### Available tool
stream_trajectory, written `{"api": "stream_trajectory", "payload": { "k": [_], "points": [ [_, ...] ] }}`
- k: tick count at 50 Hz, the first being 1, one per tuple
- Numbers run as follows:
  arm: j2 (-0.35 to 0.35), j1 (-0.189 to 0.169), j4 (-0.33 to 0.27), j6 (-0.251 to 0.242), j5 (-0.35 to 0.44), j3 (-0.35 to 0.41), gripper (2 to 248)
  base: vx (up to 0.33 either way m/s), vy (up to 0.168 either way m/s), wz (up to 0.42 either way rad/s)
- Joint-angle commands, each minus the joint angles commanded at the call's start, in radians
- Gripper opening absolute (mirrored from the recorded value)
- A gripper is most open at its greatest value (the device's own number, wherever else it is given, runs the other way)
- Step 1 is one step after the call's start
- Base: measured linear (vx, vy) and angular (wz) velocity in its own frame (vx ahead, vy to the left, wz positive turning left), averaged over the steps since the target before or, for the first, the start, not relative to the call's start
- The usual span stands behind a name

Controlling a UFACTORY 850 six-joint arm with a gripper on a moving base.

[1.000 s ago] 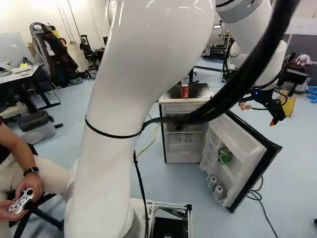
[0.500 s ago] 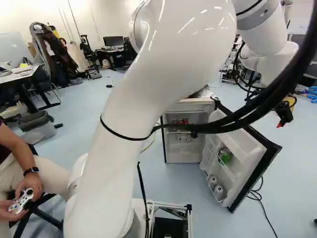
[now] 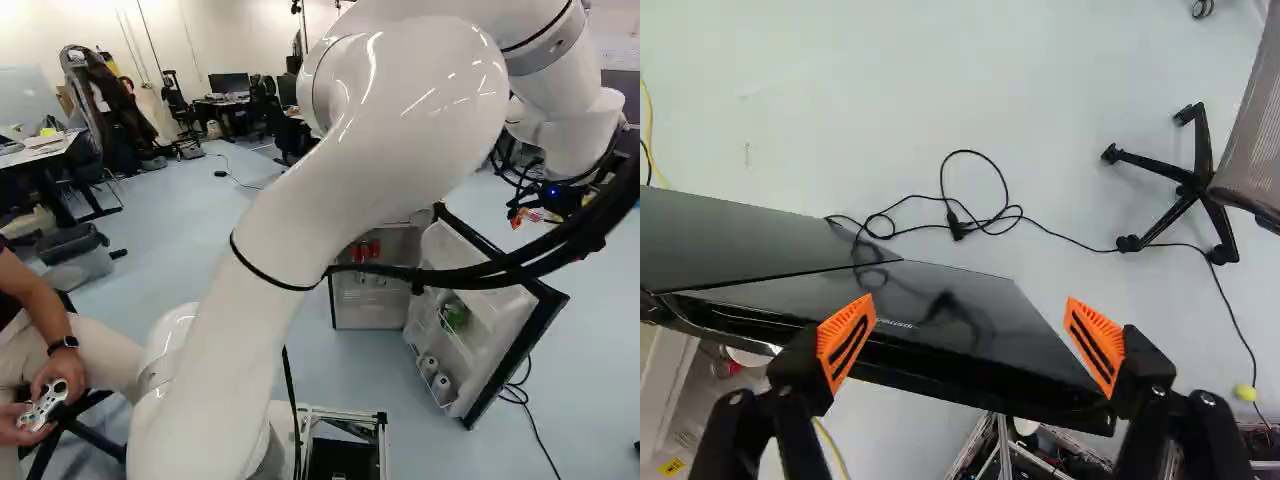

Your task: Grab a drink from the fridge

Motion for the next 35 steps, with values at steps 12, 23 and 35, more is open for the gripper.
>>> {"api": "stream_trajectory", "payload": {
  "k": [12,23,35],
  "points": [
    [-0.071,-0.012,0.0,0.0,-0.042,-0.078,247,0.0,0.0,0.0],
    [-0.142,-0.022,0.0,0.0,-0.081,-0.155,247,0.0,0.0,0.0],
    [-0.22,-0.033,0.0,0.0,-0.122,-0.243,247,0.0,0.0,0.0]
  ]
}}
